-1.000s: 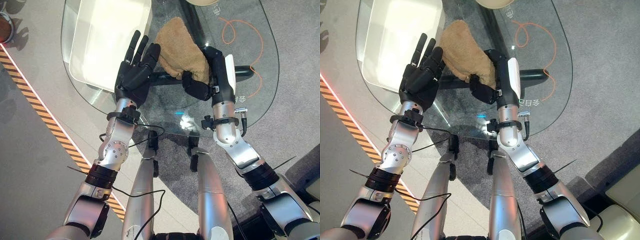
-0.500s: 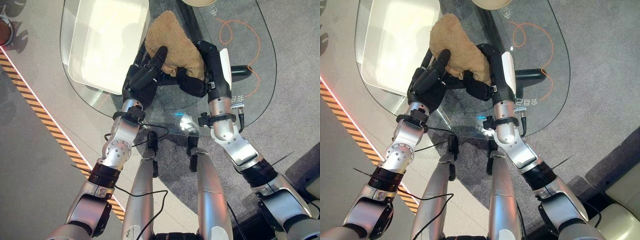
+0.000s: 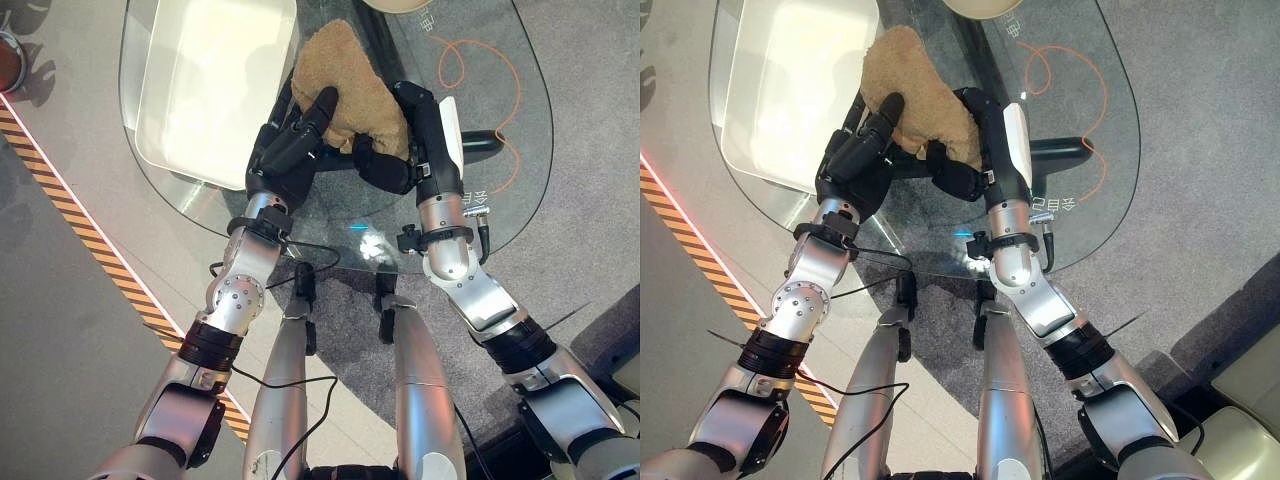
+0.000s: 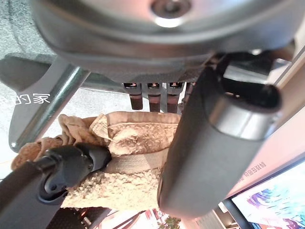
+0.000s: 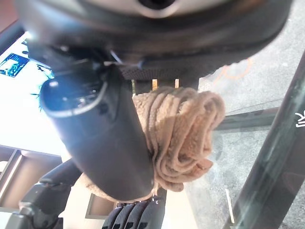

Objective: Wipe the table with a cloth and put it in the basket.

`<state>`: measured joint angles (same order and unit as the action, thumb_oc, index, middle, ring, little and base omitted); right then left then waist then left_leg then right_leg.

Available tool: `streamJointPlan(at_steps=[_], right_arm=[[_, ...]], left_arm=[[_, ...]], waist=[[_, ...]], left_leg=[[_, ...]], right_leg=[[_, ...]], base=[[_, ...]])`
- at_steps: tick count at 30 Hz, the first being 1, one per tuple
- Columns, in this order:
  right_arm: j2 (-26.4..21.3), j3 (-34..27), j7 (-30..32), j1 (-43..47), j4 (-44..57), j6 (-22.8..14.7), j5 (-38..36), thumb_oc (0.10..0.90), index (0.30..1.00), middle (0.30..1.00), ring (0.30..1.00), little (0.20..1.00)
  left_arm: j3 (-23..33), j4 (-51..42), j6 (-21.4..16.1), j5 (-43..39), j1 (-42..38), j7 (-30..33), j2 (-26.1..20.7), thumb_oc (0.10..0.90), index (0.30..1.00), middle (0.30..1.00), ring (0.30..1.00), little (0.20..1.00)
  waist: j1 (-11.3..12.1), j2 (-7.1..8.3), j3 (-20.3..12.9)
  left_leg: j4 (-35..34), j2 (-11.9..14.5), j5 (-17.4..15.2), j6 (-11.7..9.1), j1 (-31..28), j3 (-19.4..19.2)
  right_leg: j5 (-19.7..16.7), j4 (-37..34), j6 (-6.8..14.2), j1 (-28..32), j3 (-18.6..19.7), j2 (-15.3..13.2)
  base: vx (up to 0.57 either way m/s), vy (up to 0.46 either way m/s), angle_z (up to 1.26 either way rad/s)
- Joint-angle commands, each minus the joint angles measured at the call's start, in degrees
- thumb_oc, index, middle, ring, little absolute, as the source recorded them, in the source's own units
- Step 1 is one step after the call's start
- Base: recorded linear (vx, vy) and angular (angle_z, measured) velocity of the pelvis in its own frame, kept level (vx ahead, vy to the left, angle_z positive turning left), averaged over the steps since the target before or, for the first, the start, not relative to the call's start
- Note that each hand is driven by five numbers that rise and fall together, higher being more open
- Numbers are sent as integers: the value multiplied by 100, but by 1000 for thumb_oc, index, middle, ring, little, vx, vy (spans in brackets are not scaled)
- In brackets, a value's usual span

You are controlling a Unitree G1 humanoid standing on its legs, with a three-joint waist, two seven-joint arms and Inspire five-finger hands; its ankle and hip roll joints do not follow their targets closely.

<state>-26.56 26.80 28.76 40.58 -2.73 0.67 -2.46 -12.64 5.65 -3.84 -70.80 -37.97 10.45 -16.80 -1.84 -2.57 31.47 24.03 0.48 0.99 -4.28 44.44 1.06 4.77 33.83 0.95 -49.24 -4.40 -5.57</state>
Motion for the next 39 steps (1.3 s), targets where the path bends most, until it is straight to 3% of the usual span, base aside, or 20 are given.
streamJointPlan(at_steps=[1, 17, 19, 20, 39], right_arm=[[360, 7, -170, 979, 1271, -762, 142, 100, 300, 300, 300, 200], [374, 68, -411, 1000, 1113, -535, 134, 100, 300, 300, 300, 200], [359, 80, -416, 992, 1101, -515, 120, 100, 300, 300, 300, 200], [355, 81, -432, 994, 1089, -505, 117, 100, 300, 300, 300, 200], [327, 79, -563, 1028, 1020, -447, 127, 100, 300, 300, 300, 200]], left_arm=[[22, -631, -456, 310, -667, -494, 95, 800, 900, 900, 900, 900], [19, -662, -489, 527, -736, -841, 88, 800, 900, 900, 900, 900], [14, -660, -512, 570, -727, -928, 70, 619, 745, 745, 745, 719], [13, -663, -523, 601, -743, -936, 61, 100, 300, 300, 300, 200], [23, -641, -513, 690, -762, -1096, 26, 100, 300, 300, 300, 200]], waist=[[40, 41, -168], [40, 43, -168], [40, 47, -168], [41, 47, -168], [48, 48, -168]], left_leg=[[211, -260, -408, 259, -181, -496], [215, -253, -408, 252, -136, -486], [212, -253, -409, 252, -144, -490], [213, -258, -408, 254, -143, -485], [188, -270, -407, 253, -144, -461]], right_leg=[[165, -247, 76, 444, -202, 358], [164, -230, 79, 384, -189, 360], [160, -238, 80, 392, -191, 359], [157, -243, 79, 393, -188, 362], [149, -264, 96, 387, -178, 359]], base=[[0, 0, 0], [0, 0, 0], [0, 0, 0], [0, 0, 0], [0, 0, 0]])
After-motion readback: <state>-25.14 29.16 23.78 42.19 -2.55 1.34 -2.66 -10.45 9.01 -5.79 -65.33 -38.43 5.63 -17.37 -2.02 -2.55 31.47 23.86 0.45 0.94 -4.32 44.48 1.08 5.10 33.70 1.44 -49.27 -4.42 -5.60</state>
